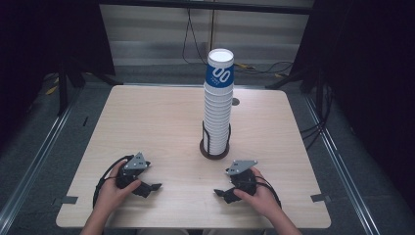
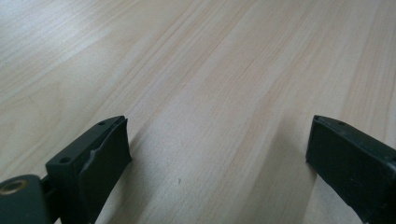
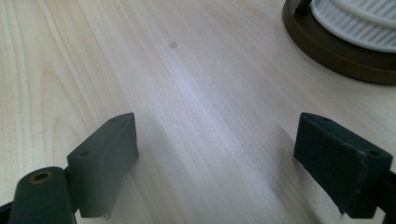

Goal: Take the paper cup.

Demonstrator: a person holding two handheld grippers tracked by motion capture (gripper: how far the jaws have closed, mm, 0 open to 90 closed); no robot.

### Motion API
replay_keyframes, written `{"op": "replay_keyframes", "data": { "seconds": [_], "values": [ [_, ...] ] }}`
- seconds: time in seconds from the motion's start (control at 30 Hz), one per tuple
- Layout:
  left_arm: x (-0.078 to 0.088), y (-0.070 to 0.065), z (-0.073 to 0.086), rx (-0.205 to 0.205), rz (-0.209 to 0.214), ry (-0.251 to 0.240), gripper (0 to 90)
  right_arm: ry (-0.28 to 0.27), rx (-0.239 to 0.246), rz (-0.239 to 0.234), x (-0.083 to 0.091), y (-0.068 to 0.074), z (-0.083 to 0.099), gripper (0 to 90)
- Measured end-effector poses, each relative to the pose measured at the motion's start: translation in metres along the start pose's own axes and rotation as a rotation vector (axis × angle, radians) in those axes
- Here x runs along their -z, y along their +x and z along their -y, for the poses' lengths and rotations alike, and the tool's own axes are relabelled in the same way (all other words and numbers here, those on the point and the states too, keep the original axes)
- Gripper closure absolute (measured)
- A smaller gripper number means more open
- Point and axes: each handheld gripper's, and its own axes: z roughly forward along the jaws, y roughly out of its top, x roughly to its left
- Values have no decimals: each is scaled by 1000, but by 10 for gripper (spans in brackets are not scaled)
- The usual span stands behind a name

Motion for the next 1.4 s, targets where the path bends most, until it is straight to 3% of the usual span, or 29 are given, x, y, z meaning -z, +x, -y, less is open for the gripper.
{"op": "replay_keyframes", "data": {
  "seconds": [0.2, 0.47, 0.57, 0.7, 0.83, 1.13, 1.33, 1.4],
  "values": [
    [2, -2, 0, 4, -20, 19, 58, 56, 42, -33, 4, -2, -3, 137],
    [7, -2, -4, 40, -34, 60, 128, 87, 15, -77, 13, -3, -5, 139],
    [10, -3, -5, 34, -16, 69, 147, 88, 38, -84, 17, -5, -8, 139],
    [11, -5, -7, 57, 4, 77, 148, 81, 53, -71, 25, -9, -14, 139],
    [11, -9, -13, 53, 24, 90, 148, 59, 43, -68, 31, -16, -19, 139],
    [11, -16, -33, 96, 86, 63, 148, 85, 56, -74, 42, -29, -27, 139],
    [19, -14, -47, 110, 100, 62, 150, 60, 59, -61, 47, -34, -37, 139],
    [22, -13, -54, 112, 105, 50, 150, 47, 40, -64, 48, -35, -39, 138]
  ]
}}
